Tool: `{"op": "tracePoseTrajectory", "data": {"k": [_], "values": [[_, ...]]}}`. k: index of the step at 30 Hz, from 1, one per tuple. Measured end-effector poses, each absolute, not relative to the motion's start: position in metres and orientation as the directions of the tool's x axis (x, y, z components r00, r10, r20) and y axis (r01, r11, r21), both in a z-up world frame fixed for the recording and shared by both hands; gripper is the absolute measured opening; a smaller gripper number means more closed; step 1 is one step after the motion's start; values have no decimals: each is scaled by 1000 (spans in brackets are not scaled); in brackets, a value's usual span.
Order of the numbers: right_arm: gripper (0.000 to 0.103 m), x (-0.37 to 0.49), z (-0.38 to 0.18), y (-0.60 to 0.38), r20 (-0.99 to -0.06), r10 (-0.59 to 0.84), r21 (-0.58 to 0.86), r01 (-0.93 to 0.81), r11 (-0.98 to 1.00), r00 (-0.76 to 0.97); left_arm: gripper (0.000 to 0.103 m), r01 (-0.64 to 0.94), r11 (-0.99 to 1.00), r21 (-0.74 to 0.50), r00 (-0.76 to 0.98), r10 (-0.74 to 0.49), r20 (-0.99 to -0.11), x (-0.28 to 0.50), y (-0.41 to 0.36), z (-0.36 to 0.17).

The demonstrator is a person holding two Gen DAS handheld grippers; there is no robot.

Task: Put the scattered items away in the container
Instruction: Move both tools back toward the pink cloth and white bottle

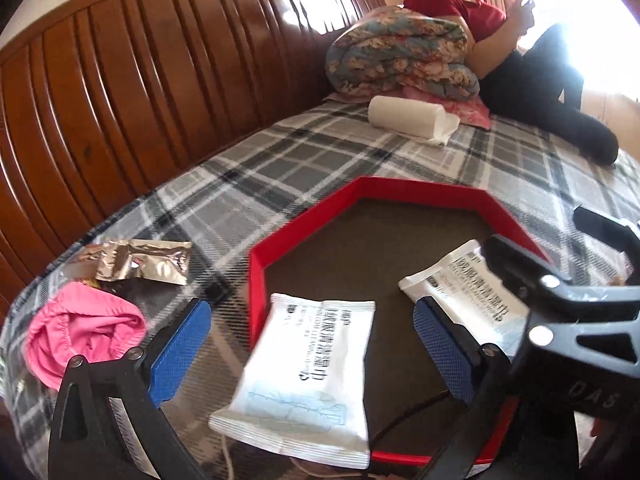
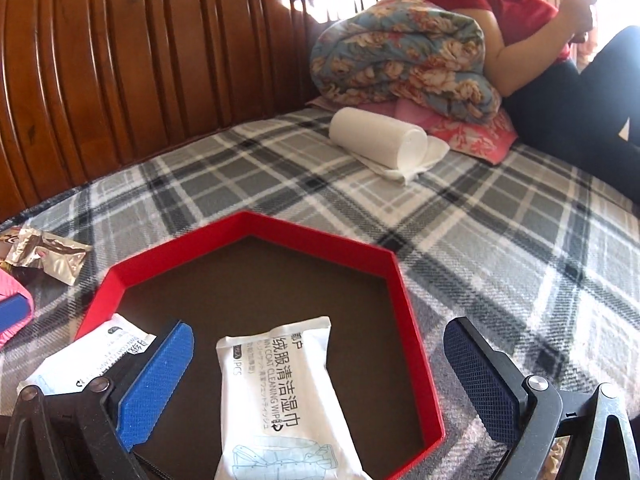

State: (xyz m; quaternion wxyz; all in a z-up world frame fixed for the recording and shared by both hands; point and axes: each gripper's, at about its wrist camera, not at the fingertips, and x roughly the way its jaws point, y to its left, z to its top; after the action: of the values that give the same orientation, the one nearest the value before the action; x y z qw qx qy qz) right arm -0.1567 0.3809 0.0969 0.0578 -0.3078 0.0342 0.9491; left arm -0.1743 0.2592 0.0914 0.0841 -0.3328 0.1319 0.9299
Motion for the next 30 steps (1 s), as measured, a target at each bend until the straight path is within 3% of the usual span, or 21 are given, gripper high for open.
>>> {"op": "tracePoseTrajectory", "data": {"k": [5,10,17,24,30], "values": [[103,-155,100,383,-576,87,45,-138,-989,-813,103,-224,-945,239,-776,25,-630,-172,257,93],[103,-153,101,386,-581,89,66,-155,-986,-809,103,-212,-966,148,-753,65,-655,-171,246,99],[103,-140,115,381,-572,97,74,-169,-983,-815,103,-158,-977,144,-756,26,-654,-159,213,112],[103,-111,132,331,-601,50,52,-102,-993,-798,103,-32,-984,177,-772,-88,-629,-117,132,140],[103,-91,166,254,-589,-75,33,68,-997,-805,103,126,-979,162,-787,-198,-584,-66,44,167]]}}
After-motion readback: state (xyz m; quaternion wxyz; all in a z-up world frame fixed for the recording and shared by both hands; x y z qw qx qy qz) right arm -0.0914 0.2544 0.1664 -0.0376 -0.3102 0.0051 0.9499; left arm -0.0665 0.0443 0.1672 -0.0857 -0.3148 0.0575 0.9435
